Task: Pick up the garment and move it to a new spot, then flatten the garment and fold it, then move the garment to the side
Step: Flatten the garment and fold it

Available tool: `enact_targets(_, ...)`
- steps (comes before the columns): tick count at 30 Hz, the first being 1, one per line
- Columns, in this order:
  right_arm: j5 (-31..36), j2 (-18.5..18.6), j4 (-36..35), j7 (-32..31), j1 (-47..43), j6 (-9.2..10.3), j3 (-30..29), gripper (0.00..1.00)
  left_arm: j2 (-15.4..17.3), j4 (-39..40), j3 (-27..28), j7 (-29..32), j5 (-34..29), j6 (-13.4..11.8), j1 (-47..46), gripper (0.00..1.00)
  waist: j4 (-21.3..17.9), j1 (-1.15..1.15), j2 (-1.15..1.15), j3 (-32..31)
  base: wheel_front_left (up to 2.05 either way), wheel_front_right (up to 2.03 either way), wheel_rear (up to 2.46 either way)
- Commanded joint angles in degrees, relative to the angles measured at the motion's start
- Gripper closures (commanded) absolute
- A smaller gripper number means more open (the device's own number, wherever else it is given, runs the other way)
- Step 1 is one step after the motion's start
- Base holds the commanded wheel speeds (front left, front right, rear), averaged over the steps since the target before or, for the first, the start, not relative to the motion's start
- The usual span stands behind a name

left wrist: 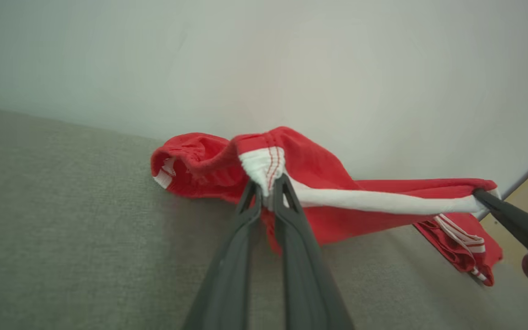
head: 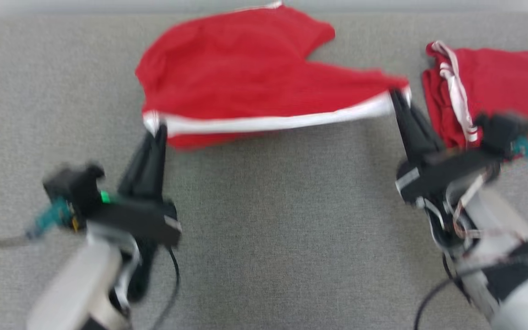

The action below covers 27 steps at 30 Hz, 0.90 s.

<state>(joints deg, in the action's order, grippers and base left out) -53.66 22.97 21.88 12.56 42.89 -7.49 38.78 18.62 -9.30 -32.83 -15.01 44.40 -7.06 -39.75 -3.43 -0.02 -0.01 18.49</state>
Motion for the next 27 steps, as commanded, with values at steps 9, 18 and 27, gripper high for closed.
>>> enact_targets(9, 0.35, 3.78, -7.93, -3.47, -21.38, -0.01, -5.58, 1.00, -0.92, 5.63, -0.17, -0.25, -2.67, -4.10, 17.85, 1.00, 1.38, 0.02, 0.01, -6.89, 0.00, 0.00, 0.00)
enact_targets(18, 6.25, 1.90, -17.48, -10.13, -38.40, 0.01, -11.80, 1.00, 0.88, 7.87, 0.07, -0.25, -8.95, -7.53, 28.76, 1.00, 1.64, 0.02, 0.01, -10.06, 0.00, 0.00, 0.00)
enact_targets(27, 13.32, -2.91, -25.72, -18.64, -52.69, 0.02, -18.17, 1.00, 2.03, 9.95, 1.64, -0.25, -13.44, -8.52, 36.24, 1.00, 3.47, 0.02, 0.01, -11.27, 0.00, 0.00, 0.00)
